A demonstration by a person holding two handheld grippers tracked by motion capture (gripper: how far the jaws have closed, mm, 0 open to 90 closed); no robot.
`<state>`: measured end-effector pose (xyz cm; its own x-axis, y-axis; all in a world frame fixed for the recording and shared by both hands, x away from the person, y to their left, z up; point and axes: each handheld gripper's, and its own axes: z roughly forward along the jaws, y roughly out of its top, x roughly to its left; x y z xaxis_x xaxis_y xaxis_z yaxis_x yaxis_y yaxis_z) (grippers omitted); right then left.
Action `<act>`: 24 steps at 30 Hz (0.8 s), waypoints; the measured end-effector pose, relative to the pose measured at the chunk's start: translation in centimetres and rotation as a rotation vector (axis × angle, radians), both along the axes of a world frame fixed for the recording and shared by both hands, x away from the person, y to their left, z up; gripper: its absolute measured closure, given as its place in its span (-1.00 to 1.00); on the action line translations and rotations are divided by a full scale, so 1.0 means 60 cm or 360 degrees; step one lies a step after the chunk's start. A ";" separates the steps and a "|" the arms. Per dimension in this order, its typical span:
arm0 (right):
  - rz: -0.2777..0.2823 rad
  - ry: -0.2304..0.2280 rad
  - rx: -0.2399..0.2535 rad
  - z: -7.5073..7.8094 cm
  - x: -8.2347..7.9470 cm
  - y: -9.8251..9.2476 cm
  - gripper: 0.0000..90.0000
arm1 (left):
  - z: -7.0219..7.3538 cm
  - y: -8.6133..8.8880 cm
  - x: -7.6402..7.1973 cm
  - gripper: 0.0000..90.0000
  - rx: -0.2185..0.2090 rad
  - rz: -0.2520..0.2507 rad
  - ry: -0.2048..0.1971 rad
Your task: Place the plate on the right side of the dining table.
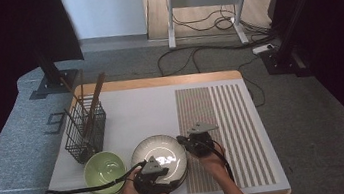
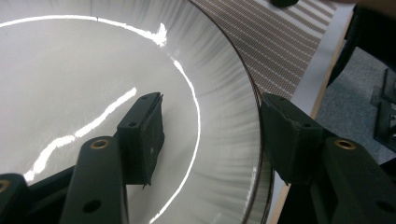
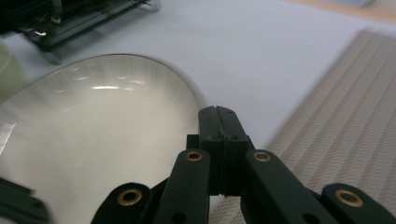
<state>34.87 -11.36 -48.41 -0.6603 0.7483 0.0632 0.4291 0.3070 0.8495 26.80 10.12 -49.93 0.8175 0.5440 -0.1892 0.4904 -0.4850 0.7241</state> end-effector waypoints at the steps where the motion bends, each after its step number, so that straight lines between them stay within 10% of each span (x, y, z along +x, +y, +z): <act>1: 0.0017 0.0008 -0.0023 0.001 -0.001 -0.004 1.00 | 0.000 0.000 0.000 -0.09 -0.0001 0.0003 -0.0003; 10: -0.0012 0.0047 0.0075 -0.011 0.000 -0.015 0.99 | 0.000 0.001 0.002 -0.08 0.0002 -0.0005 -0.0004; 24: 0.0100 0.0142 0.0195 -0.016 0.026 0.019 0.32 | -0.001 0.001 0.005 0.01 0.0030 0.0038 -0.0049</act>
<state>36.44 -10.24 -49.35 -0.6932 0.6889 0.2119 0.4879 0.2321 0.8415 27.11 10.19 -49.96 0.8095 0.5667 -0.1537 0.4795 -0.4871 0.7299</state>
